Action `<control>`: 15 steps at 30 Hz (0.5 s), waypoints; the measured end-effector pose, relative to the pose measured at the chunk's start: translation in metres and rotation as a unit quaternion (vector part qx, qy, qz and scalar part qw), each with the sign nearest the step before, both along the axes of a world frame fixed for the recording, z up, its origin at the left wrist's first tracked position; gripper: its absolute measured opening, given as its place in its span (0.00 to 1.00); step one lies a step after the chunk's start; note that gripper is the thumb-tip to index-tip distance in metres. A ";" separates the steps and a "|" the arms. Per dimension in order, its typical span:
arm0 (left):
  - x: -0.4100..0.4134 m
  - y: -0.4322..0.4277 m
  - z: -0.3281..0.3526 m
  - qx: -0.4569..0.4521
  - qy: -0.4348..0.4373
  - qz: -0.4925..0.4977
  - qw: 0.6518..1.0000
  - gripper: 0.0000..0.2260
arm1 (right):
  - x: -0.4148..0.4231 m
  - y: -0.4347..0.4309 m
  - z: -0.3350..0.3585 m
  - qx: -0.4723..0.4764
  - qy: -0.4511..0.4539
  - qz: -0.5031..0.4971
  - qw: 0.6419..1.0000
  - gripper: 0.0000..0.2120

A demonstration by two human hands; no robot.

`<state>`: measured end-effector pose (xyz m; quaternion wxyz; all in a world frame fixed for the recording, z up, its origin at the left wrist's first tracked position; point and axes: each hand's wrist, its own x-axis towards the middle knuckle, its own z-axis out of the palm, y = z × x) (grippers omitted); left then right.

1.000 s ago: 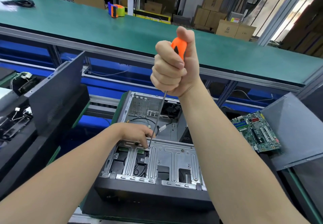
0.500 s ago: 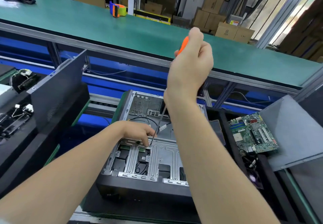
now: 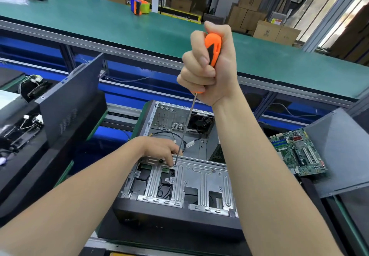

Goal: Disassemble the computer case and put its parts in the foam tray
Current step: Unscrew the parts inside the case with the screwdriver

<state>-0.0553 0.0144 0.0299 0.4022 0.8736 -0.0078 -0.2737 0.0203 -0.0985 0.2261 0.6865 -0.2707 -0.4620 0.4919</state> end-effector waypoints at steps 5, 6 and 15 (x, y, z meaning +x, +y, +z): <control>0.001 0.002 -0.002 -0.004 -0.005 -0.003 1.000 0.04 | -0.001 0.005 -0.010 0.016 0.017 0.120 0.993 0.23; 0.001 0.002 -0.002 -0.013 -0.002 0.004 1.000 0.06 | -0.001 0.004 -0.011 0.019 0.015 0.122 0.992 0.24; -0.016 0.007 -0.007 -0.083 -0.107 0.064 0.989 0.22 | 0.014 -0.019 0.011 -0.123 -0.085 -0.175 0.973 0.24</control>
